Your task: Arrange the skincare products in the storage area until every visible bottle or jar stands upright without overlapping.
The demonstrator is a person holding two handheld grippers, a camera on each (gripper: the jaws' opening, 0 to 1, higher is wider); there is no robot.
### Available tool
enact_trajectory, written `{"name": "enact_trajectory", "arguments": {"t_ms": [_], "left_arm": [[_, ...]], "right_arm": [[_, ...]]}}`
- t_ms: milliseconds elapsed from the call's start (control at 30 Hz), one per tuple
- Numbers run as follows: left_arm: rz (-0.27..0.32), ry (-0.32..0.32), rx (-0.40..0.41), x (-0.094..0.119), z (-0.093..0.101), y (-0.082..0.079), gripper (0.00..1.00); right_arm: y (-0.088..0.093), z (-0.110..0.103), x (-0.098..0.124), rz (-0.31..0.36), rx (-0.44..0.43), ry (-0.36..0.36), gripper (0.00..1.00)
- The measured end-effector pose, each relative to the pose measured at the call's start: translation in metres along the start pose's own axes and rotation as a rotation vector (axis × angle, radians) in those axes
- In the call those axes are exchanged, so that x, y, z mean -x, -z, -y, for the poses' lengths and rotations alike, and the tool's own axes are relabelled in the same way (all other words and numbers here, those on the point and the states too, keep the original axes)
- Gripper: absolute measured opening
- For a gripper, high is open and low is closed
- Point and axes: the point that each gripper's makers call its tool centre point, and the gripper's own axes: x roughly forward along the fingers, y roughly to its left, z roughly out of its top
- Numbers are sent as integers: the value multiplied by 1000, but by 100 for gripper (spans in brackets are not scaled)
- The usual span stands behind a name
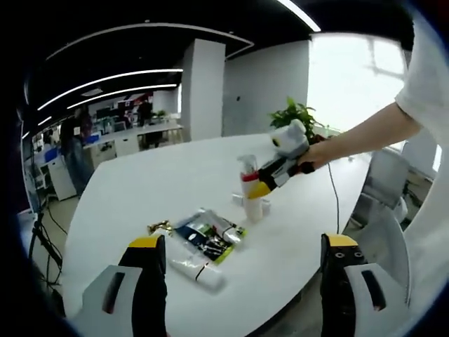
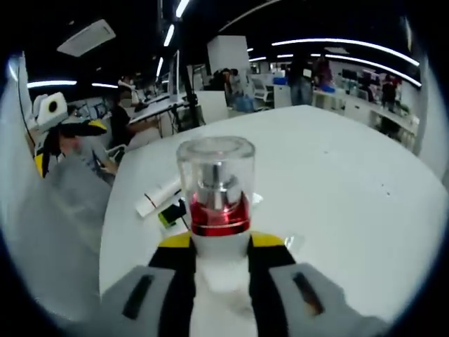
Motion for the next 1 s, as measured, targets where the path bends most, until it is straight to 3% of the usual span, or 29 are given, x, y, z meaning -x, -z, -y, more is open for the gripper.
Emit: {"name": "enact_trajectory", "arguments": {"t_ms": [300, 667, 1000], "left_arm": [[-14, 78, -22, -11, 20, -1, 87], [-16, 175, -43, -39, 31, -10, 88], [-6, 318, -122, -89, 27, -24, 84]], "right_arm": [[5, -7, 6, 59, 11, -36, 28], [9, -13, 7, -1, 109, -92, 28], [7, -14, 5, -46, 134, -159, 28]]}}
